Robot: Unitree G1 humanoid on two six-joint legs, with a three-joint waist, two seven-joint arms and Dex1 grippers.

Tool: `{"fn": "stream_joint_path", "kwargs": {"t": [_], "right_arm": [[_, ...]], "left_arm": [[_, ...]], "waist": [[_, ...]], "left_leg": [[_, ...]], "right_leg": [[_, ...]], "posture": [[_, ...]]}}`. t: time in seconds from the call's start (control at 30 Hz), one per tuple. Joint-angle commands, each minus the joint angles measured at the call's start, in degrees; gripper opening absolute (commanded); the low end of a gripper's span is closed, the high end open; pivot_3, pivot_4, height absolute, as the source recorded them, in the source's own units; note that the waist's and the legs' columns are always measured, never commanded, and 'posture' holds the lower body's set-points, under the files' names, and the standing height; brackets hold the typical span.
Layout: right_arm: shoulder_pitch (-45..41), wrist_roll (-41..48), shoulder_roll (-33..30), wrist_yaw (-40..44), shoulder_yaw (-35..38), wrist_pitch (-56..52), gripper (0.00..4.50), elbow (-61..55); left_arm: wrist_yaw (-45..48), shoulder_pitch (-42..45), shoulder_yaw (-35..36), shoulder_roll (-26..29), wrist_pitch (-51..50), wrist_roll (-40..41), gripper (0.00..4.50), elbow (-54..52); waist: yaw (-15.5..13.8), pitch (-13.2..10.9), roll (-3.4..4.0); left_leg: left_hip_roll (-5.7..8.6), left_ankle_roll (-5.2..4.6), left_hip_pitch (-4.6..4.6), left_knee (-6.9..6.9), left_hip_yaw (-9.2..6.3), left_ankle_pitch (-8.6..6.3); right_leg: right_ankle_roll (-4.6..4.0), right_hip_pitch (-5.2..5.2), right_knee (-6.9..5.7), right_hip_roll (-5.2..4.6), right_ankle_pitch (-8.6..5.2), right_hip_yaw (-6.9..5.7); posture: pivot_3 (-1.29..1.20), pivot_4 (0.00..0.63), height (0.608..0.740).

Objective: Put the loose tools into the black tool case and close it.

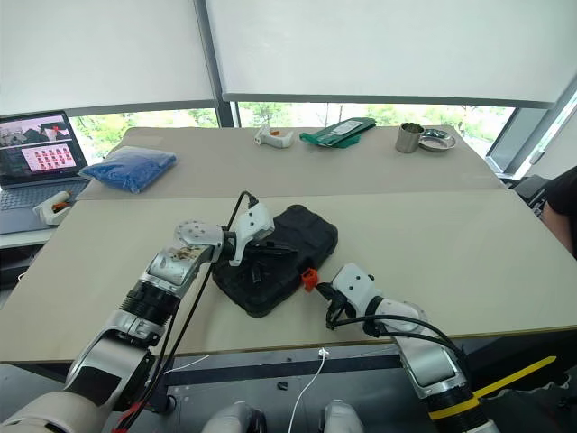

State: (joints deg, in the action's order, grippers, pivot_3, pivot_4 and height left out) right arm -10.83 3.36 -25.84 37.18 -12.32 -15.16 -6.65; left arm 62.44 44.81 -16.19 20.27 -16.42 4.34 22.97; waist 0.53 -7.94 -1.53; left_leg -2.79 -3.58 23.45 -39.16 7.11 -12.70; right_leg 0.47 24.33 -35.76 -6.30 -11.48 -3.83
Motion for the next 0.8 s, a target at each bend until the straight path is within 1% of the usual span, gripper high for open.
{"fn": "stream_joint_path", "kwargs": {"t": [0.03,0.27,0.37,0.4,0.43,0.47,0.6,0.8], "right_arm": [[-1.6,0.2,1.1,0.2,0.0,1.5,0.00,0.0],[-3.9,2.2,5.4,0.8,-0.2,2.1,0.00,1.5],[-4.5,2.1,7.1,0.4,0.6,4.3,0.00,3.0],[-4.6,2.0,7.5,0.4,0.9,5.2,0.00,3.3],[-4.8,1.9,7.8,0.1,1.3,6.7,0.00,3.6],[-4.9,1.7,8.1,-0.3,1.8,8.1,0.00,3.7],[-5.1,0.5,7.0,-1.1,3.1,10.5,0.00,2.0],[-5.5,1.1,4.8,1.0,2.3,9.3,0.00,-2.2]], "left_arm": [[0.1,-2.7,-2.3,1.2,-2.9,-2.4,0.04,3.1],[0.0,-2.4,-2.3,0.9,-3.0,-2.4,0.04,3.5],[0.1,-2.5,-2.4,0.9,-3.1,-2.5,0.04,3.4],[0.1,-2.6,-2.4,0.9,-3.1,-2.5,0.04,3.4],[0.1,-2.7,-2.4,0.9,-3.2,-2.4,0.04,3.3],[0.1,-2.7,-2.5,0.9,-3.2,-2.4,0.04,3.2],[0.5,-3.3,-2.7,1.0,-3.6,-2.3,0.04,2.7],[0.9,-4.1,-3.0,1.3,-4.3,-2.2,0.04,2.0]], "waist": [[0.0,0.0,0.00],[0.1,0.0,0.00],[0.3,0.0,0.00],[0.3,0.0,-0.01],[0.3,0.0,-0.01],[0.4,0.0,-0.01],[0.4,0.0,0.00],[0.3,0.0,0.00]], "left_leg": [[0.00,0.00,-0.01,0.02,0.00,0.00],[0.00,0.01,-0.01,0.10,0.00,0.00],[-0.01,0.02,-0.02,0.12,-0.01,-0.01],[-0.01,0.14,-0.02,0.12,-0.01,-0.07],[-0.01,0.45,-0.05,0.13,-0.01,-0.26],[-0.01,0.46,-0.06,0.13,-0.01,-0.26],[-0.01,0.49,-0.05,0.15,-0.02,-0.26],[0.00,0.49,0.09,0.16,-0.01,-0.26]], "right_leg": [[0.00,0.00,0.00,-0.01,0.00,0.00],[-0.01,0.02,0.03,0.00,-0.01,0.00],[-0.01,0.03,0.03,0.00,-0.01,0.00],[-0.01,0.04,0.03,0.00,-0.01,0.00],[-0.01,0.03,0.02,0.01,-0.01,0.00],[-0.01,0.03,0.02,0.02,0.00,0.00],[-0.02,0.06,0.01,0.03,0.00,0.00],[-0.02,0.20,0.02,0.02,0.00,0.02]], "posture": [[0.00,0.150,0.740],[0.00,0.150,0.740],[0.00,0.150,0.740],[0.00,0.150,0.740],[0.00,0.150,0.740],[0.00,0.150,0.740],[0.00,0.150,0.740],[0.00,0.150,0.740]]}}
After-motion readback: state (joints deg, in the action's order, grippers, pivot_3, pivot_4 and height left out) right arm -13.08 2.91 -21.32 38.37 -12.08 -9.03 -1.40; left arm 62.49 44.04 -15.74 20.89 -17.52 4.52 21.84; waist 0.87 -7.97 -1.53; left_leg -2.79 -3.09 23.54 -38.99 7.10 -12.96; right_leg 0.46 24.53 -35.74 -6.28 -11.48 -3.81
